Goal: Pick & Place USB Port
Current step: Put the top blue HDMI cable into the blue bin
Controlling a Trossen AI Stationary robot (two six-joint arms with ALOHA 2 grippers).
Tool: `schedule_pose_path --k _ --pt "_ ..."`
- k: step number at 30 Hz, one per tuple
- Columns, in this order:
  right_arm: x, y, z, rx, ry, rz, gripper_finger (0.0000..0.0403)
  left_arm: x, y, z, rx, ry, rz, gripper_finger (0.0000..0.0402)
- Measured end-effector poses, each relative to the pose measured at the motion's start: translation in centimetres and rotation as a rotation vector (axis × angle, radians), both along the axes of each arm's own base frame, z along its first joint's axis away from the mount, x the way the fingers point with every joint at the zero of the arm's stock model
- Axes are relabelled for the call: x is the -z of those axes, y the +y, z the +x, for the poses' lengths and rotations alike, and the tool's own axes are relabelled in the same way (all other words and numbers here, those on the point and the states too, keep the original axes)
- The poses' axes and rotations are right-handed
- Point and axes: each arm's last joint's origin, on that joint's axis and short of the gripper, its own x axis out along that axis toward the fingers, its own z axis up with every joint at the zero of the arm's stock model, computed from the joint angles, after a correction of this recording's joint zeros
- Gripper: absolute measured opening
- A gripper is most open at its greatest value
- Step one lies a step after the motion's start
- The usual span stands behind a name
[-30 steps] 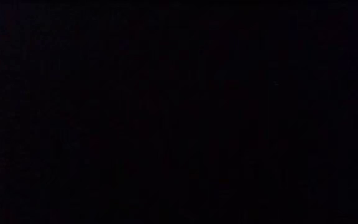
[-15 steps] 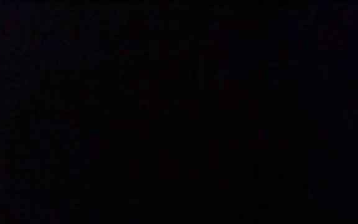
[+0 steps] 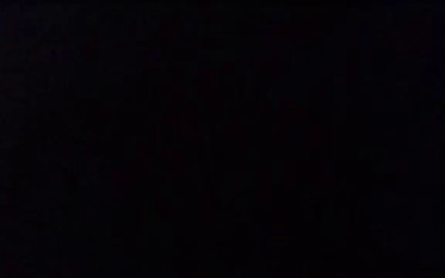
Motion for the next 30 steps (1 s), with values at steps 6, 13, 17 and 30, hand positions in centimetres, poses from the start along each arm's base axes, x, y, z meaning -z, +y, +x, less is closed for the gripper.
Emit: schedule_pose_path --k 6,13,17,30 --pt "0.0 0.0 0.0 0.002 0.013 0.008 0.0186 0.0 0.0 0.0 0.001 0.001 0.0 0.0147" --pt "-0.2 0.0 0.1 0.009 0.012 0.027 0.0183 0.0 0.0 0.0 0.007 0.002 0.0 0.0147" --pt "-0.2 0.0 0.0 0.006 0.032 0.043 0.0173 0.0 0.0 0.0 0.015 0.003 0.0 0.0147" --pt "-3.2 3.0 -0.5 -0.114 0.024 0.058 0.0002 0.0 -0.1 0.0 0.018 0.002 -0.002 0.0147"
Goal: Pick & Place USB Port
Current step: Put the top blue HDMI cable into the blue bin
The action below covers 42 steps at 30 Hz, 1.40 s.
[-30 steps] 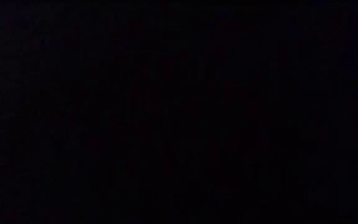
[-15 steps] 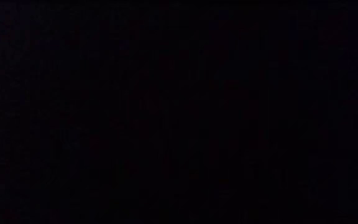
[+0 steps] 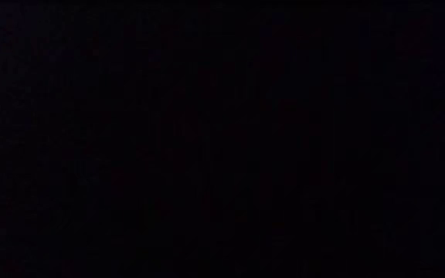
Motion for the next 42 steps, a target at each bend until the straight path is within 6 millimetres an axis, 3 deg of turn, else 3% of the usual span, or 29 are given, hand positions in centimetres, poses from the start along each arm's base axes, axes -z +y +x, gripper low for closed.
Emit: schedule_pose_path --k 8,16,22,30,42 --pt "-2.2 -0.3 1.1 0.138 0.02 -0.272 0.0 0.0 0.0 0.0 0.0 0.002 0.003 0.0147" --pt "0.9 0.3 3.4 0.08 0.115 -0.273 0.0 0.0 0.0 0.0 0.003 0.001 0.001 0.0147" --pt "1.8 1.6 4.8 0.014 0.114 -0.256 0.0 0.0 -0.1 0.0 0.032 0.002 -0.006 0.0147" --pt "4.7 3.7 4.8 -0.068 0.188 -0.286 0.0 0.0 -0.1 0.1 0.035 0.004 -0.003 0.0147" --pt "6.8 2.8 3.8 0.047 0.24 -0.606 0.0 0.1 -0.2 0.0 0.039 0.009 -0.001 0.0147"
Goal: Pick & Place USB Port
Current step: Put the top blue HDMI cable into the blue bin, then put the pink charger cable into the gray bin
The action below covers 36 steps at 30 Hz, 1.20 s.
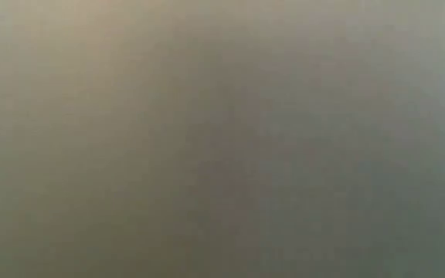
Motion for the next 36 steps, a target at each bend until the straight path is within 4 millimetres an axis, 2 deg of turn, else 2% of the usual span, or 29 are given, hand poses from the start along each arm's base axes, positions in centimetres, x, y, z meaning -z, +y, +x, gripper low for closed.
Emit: schedule_pose_path --k 5,8,11,15,18,22,26,31,33,36 --pt "-0.1 -0.1 0.1 0.011 -0.032 -0.022 0.0 0.0 -0.1 -0.1 0.004 -0.001 -0.002 0.0147" --pt "-1.8 -0.1 0.1 -0.013 -0.093 0.028 0.0 0.0 -0.2 -0.1 0.007 -0.003 -0.005 0.0147" --pt "-4.9 -0.2 -0.3 -0.041 -0.198 0.105 0.0 0.0 -0.2 -0.2 0.009 -0.005 -0.006 0.0147" --pt "-9.7 -1.2 -1.9 -0.028 -0.324 0.146 0.0 0.0 -0.2 -0.2 0.009 -0.008 -0.011 0.0147" --pt "-13.4 -2.9 -3.8 0.067 -0.416 0.061 0.0 0.1 -0.2 -0.2 0.008 0.004 -0.004 0.0147" --pt "-15.9 -5.8 -6.4 0.249 -0.445 -0.162 0.0 1.3 0.3 -0.1 -0.007 0.064 -0.027 0.0147" --pt "-17.2 -7.8 -8.5 0.386 -0.443 -0.332 0.0 3.5 2.1 0.4 0.034 0.224 -0.131 0.0135" --pt "-17.6 -9.0 -9.6 0.437 -0.403 -0.378 0.0 6.2 5.4 0.4 0.119 0.613 -0.293 0.0095" --pt "-17.6 -9.4 -9.4 0.456 -0.392 -0.379 0.0 6.9 6.8 0.2 0.126 0.745 -0.286 0.008" --pt "-17.4 -9.8 -9.3 0.479 -0.374 -0.376 0.0 6.6 8.9 -0.4 0.179 0.869 -0.202 0.0064"
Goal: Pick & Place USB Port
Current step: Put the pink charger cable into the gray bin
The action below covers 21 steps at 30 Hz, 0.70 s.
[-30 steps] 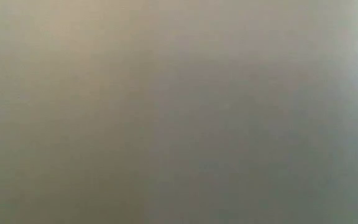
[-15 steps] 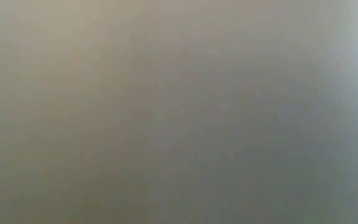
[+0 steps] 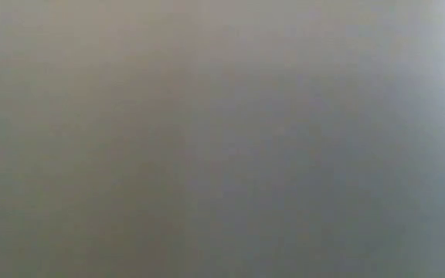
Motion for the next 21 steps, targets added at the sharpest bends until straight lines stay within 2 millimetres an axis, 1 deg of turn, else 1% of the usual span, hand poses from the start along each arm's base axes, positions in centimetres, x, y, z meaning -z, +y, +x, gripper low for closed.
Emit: schedule_pose_path --k 4,8,11,15,17,21 --pt "0.6 -1.0 0.5 0.057 0.013 0.023 0.0001 -1.1 2.5 -0.2 0.141 0.019 0.06 0.0054" --pt "1.4 -2.7 0.7 0.142 0.072 -0.005 0.0011 -2.3 5.2 -0.6 0.251 0.001 0.148 0.0054" --pt "1.7 -4.3 0.8 0.221 0.108 -0.031 0.0024 -2.7 7.2 -0.7 0.264 -0.004 0.192 0.0054" --pt "1.7 -6.3 1.4 0.3 0.107 -0.016 0.0044 -2.7 9.3 -1.2 0.271 0.011 0.142 0.0069" --pt "1.6 -7.1 1.6 0.319 0.099 -0.018 0.0057 -2.2 9.8 -1.8 0.301 0.077 0.082 0.0082" --pt "1.6 -8.3 1.9 0.358 0.1 -0.015 0.0078 -0.8 9.8 -3.5 0.319 0.314 -0.006 0.0116"
